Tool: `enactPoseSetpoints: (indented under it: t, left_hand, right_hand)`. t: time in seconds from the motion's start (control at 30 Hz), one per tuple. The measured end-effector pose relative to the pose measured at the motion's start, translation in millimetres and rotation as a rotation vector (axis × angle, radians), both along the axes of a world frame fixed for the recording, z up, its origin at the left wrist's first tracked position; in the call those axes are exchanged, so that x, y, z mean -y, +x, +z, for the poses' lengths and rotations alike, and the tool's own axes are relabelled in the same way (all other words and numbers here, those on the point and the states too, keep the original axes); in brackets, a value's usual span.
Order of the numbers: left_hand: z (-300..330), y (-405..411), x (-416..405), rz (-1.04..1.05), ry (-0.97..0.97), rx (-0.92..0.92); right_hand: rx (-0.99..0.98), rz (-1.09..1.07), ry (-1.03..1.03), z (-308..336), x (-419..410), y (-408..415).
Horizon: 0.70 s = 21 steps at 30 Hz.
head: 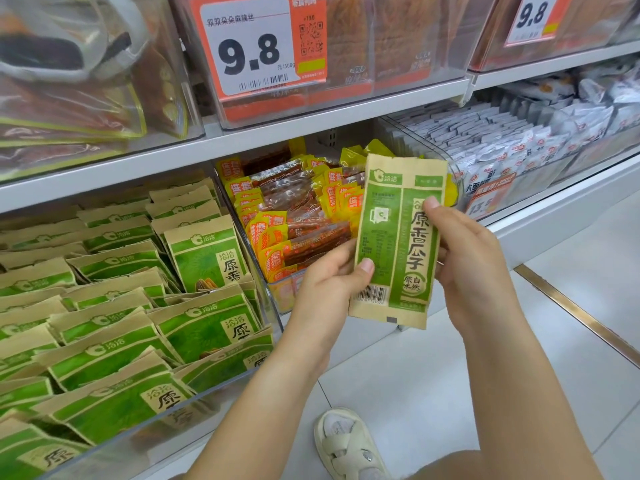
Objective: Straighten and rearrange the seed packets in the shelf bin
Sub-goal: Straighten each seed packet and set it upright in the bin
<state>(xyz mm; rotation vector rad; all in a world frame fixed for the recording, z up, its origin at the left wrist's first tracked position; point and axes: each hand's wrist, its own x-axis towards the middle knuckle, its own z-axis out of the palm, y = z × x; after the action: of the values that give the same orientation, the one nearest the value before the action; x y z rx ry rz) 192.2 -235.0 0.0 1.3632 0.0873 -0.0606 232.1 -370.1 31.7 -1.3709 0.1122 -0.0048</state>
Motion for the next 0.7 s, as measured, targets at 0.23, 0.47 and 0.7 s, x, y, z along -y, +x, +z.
enactPoseSetpoints:
  t: [0.23, 0.47, 0.7]
  left_hand:
    - [-4, -4, 0, 0.329, 0.558, 0.348]
    - [3, -4, -3, 0.418, 0.418, 0.251]
    - [2, -7, 0, 0.375, 0.528, 0.274]
  right_hand:
    - [0.158, 0.086, -0.147, -6, -9, -3]
    - [0.259, 0.244, -0.225, -6, -20, -10]
    - [0.308, 0.283, -0.250, -5, -14, -10]
